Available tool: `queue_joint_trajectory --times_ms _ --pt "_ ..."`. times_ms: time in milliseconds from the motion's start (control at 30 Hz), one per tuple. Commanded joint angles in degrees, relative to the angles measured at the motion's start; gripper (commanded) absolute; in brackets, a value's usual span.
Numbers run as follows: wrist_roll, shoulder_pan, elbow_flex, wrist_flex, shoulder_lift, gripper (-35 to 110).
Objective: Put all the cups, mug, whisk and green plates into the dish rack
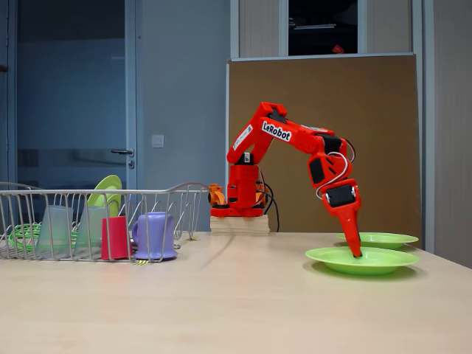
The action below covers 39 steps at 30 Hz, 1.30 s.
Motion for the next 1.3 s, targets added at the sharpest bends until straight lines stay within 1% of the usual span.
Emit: queue_joint_trajectory --times_ms 0,267,533,667,933,1100,1267 --pt "0.88 0.18 -2.11 7.82 2.02 0" --pt "-1.14 0.97 -15.38 24.08 4.66 0" --pt "-5.27 2.72 -37.53 44.3 4.13 0" --pt "-6.5 3.87 -45.18 50.89 3.34 0" --pt "-10.63 6.42 -48.08 51.77 6.68 0" --pt "-13.71 8.44 -52.82 51.77 8.61 0" --pt "-16.26 10.81 -54.58 50.89 13.62 0"
